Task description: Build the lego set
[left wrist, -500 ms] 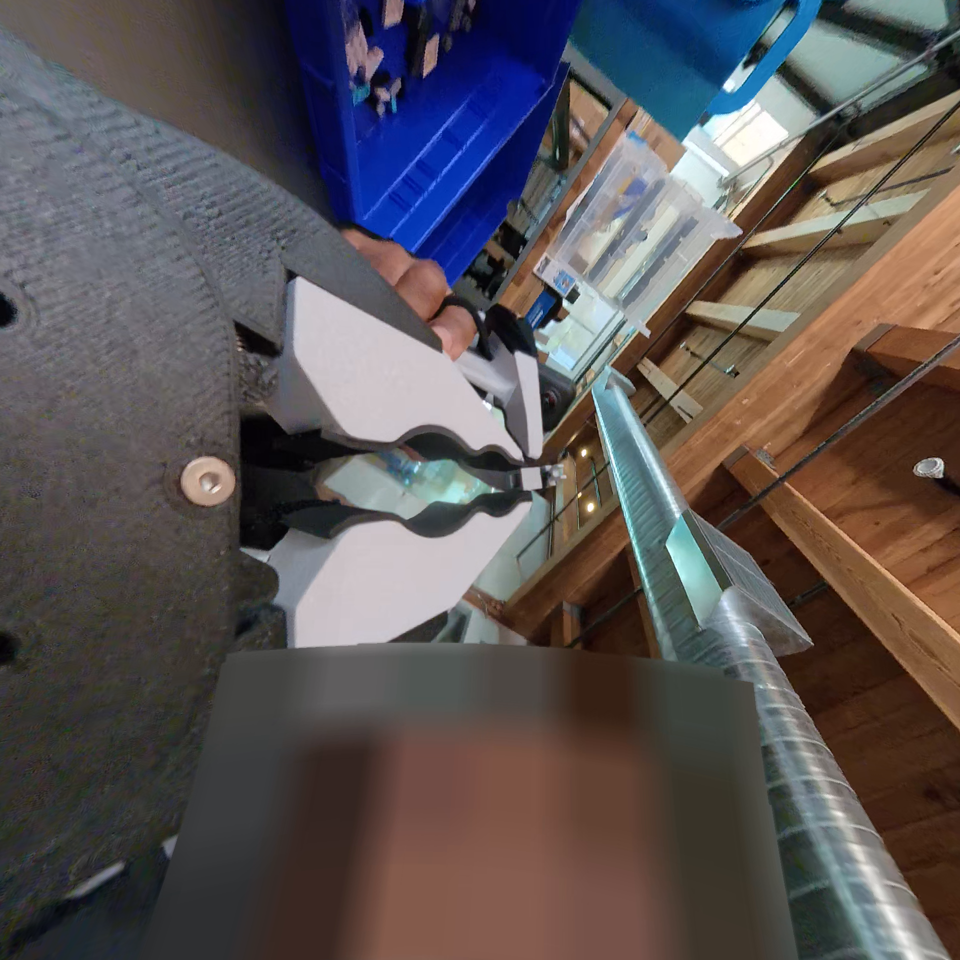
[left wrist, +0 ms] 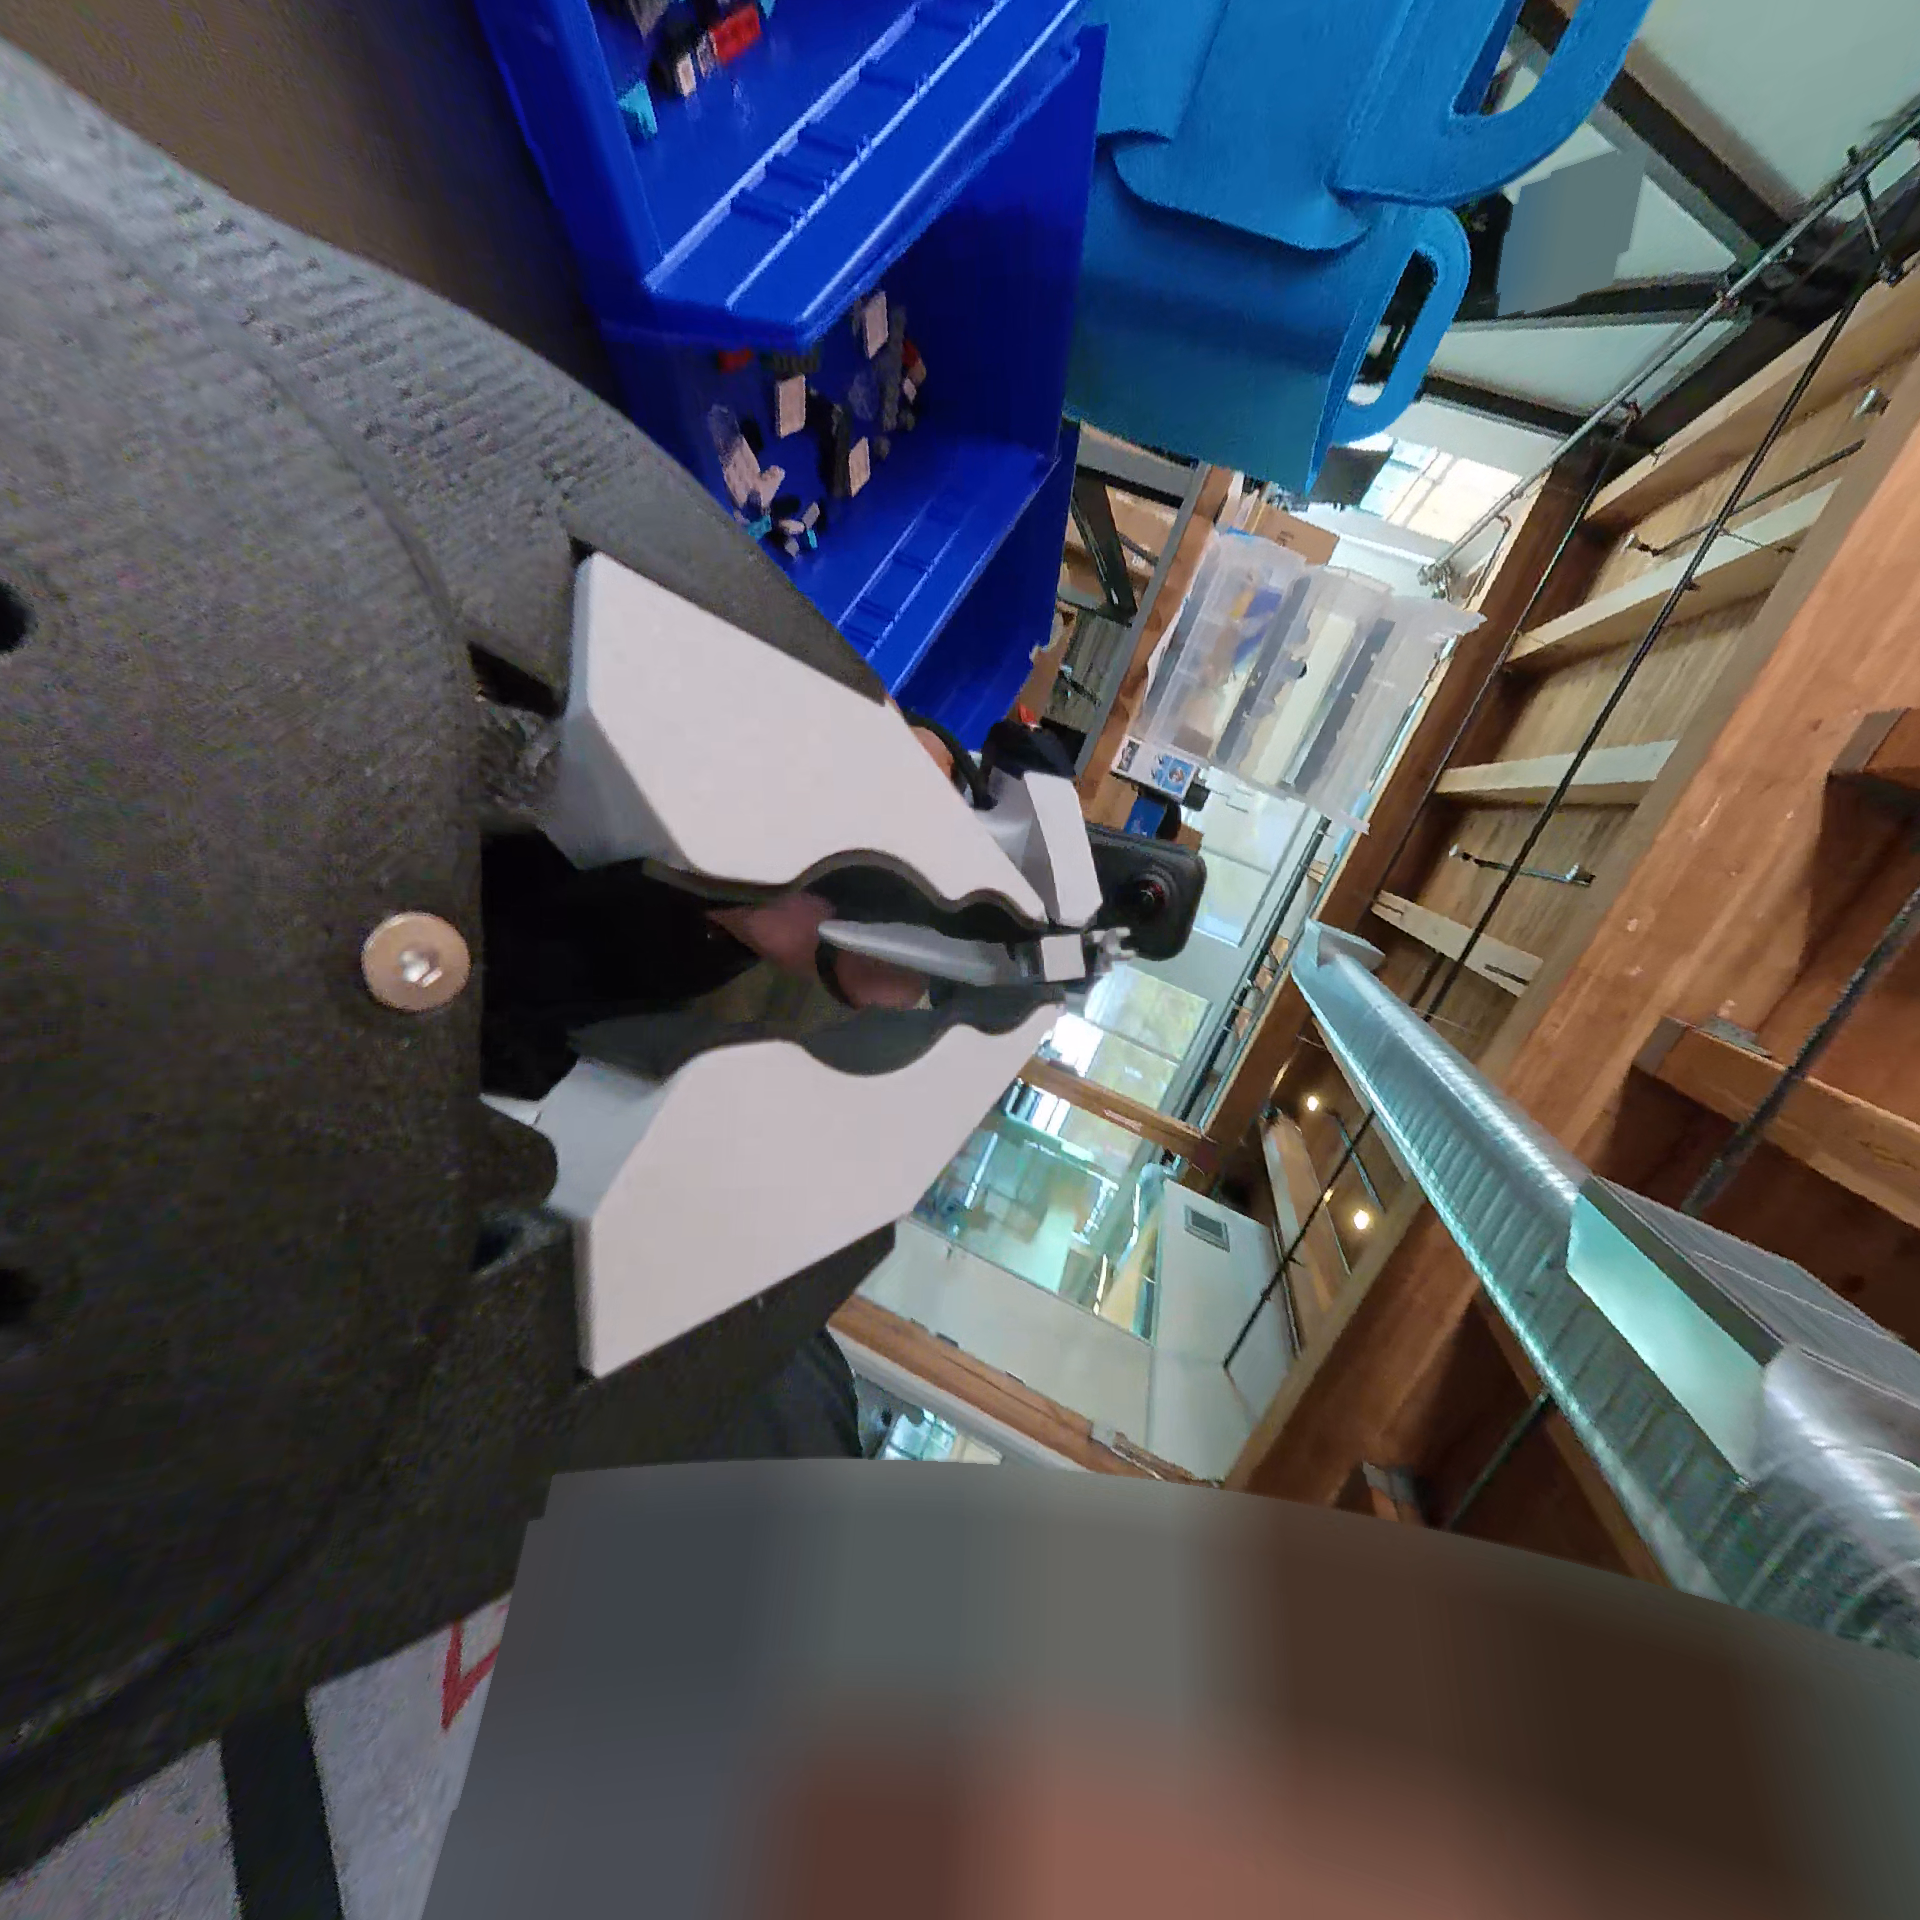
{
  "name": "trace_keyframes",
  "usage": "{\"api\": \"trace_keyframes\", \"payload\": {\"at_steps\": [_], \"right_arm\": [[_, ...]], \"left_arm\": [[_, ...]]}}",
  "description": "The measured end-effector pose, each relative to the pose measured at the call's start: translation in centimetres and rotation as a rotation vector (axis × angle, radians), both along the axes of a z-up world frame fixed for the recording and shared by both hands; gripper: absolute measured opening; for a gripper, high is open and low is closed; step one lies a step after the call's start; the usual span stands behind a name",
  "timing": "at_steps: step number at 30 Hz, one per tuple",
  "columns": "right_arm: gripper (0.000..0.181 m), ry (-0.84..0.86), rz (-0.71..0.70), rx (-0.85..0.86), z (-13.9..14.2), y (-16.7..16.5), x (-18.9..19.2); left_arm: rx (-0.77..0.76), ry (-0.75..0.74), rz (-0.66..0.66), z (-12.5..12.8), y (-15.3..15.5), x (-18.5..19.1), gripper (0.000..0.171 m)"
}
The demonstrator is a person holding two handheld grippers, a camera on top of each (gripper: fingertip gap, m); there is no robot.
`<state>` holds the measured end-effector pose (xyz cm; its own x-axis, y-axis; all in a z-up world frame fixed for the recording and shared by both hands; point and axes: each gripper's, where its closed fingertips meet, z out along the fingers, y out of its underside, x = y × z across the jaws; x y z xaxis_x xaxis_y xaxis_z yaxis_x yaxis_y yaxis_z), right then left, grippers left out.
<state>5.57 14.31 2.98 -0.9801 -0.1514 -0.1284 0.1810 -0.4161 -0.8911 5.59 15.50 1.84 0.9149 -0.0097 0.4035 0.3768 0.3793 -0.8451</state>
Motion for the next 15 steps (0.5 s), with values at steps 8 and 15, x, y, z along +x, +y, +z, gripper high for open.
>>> {"api": "trace_keyframes", "payload": {"at_steps": [8, 15], "right_arm": [[0.009, -0.027, -0.026, -0.015, 0.03, -0.42, -0.30], [0.009, -0.076, -0.051, -0.006, -0.25, -0.92, -0.71]], "left_arm": [[-0.135, 0.142, 0.180, -0.19, -0.04, -0.39, 0.009], [-0.244, 0.270, 0.337, -0.33, -0.34, -0.89, 0.010]]}}
